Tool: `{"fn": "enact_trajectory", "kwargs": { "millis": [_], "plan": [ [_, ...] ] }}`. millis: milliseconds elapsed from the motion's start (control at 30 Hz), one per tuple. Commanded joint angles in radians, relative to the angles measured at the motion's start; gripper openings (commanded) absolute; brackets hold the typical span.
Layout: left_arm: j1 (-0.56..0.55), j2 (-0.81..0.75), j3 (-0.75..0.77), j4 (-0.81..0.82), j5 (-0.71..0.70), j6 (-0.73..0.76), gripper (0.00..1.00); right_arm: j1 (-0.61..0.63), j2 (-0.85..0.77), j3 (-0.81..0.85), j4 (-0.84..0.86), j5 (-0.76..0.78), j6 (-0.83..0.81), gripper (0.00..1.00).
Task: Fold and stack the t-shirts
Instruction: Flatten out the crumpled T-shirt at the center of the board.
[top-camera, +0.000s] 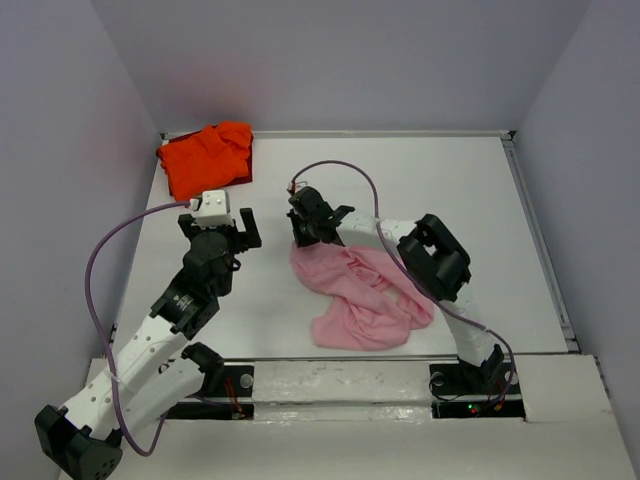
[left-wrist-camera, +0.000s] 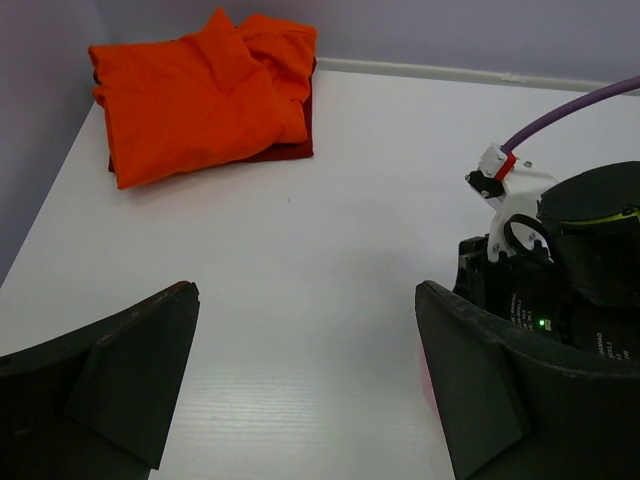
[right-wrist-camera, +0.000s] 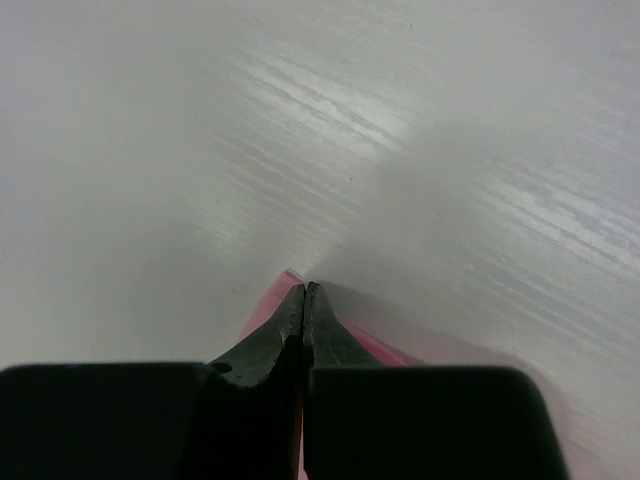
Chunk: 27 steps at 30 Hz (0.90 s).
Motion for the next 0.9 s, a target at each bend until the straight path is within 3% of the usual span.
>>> {"fn": "enact_trajectory", "kwargs": {
  "millis": [0,233,400,867],
  "plan": [
    [0.003,0.0,0.041,0.027,-0.01,-0.009,0.99,0.025,-0.081,-0.052,-0.089,0.068,-0.048,0.0],
    [0.003,0.003,0.041,0.028,0.006,-0.009,0.99,-0.007,-0.272,0.016,-0.17,0.272,-0.155,0.0],
    [0.003,0.003,0.041,0.028,0.01,-0.009,0.99,-0.042,-0.375,0.101,-0.225,0.335,-0.22,0.0],
    [0.003,0.014,0.042,0.03,0.047,-0.009,0.99,-0.084,-0.437,0.484,-0.356,0.546,-0.445,0.0]
  ]
}}
